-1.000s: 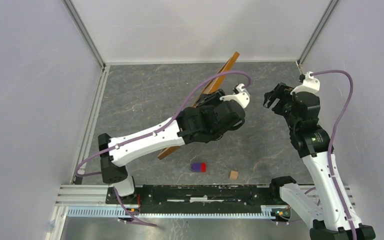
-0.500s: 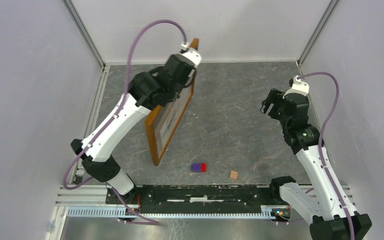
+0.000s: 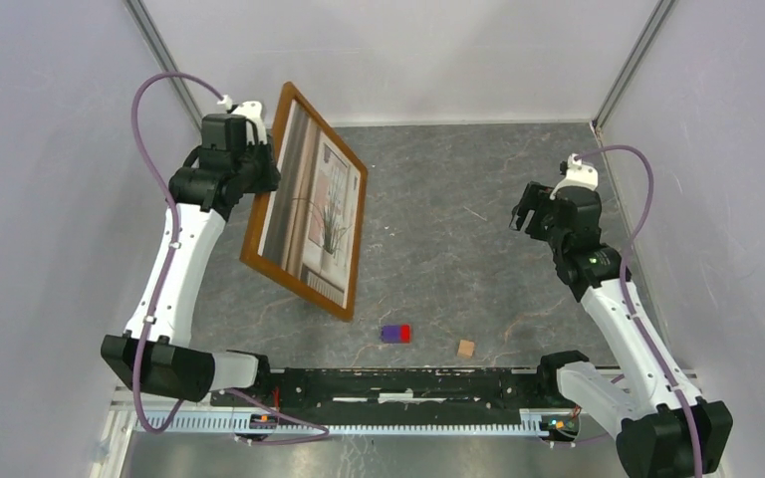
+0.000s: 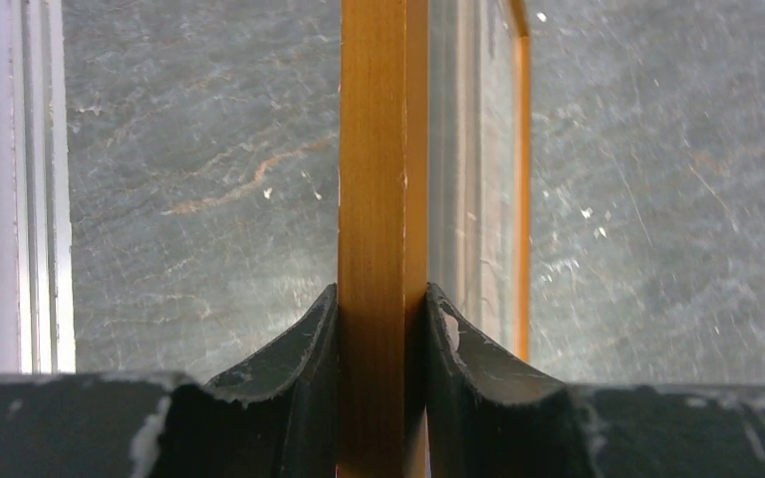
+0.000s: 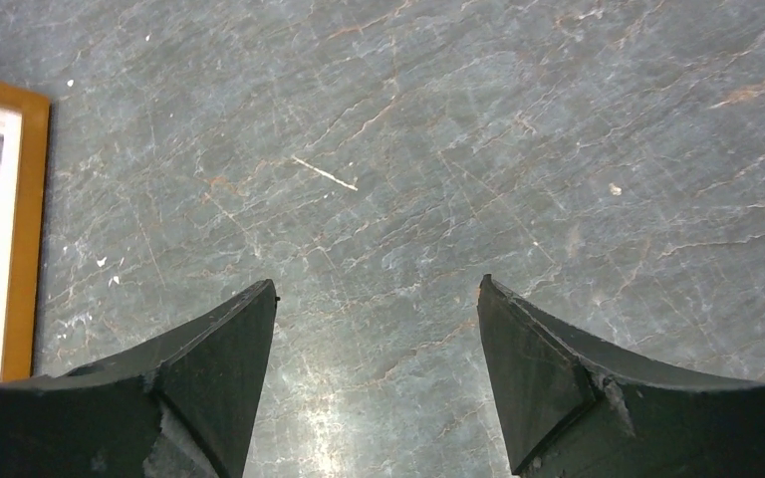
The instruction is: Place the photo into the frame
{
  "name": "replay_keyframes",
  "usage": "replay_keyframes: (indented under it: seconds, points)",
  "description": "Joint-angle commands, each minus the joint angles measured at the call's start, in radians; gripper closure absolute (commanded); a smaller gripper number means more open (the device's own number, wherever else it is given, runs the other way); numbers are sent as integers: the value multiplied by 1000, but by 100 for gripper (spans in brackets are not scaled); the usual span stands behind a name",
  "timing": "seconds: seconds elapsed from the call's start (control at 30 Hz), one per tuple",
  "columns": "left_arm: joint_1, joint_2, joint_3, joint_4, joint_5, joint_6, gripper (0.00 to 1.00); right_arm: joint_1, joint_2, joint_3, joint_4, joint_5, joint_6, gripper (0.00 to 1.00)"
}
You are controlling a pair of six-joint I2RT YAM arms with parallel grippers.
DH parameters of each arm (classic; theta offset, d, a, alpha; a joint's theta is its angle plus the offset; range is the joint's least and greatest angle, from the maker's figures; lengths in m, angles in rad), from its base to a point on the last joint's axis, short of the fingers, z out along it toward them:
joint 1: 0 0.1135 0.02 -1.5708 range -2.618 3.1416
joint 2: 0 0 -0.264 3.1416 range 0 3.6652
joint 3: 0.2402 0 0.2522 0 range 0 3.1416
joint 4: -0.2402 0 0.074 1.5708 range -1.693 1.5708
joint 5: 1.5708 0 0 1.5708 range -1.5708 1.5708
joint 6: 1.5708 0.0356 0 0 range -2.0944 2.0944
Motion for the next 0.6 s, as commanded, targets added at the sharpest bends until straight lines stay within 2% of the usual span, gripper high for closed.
replay_keyframes:
  seconds: [0.0, 0.13, 0.27, 0.43, 0.57]
  points:
    - [97, 16, -131, 249, -13, 3, 98, -2, 9, -42, 81, -57, -23, 21]
    - [233, 106, -155, 303, 113, -45, 98, -2, 21, -63, 85, -86, -51, 21]
    - [288, 145, -207, 367, 100, -45, 98, -2, 18, -78, 95, -115, -114, 21]
    - [327, 236, -215, 341, 73, 3, 98, -2, 9, -116, 154, -251, -209, 17]
    - [380, 293, -262, 403, 77, 8, 98, -1, 18, -139, 181, -320, -233, 16]
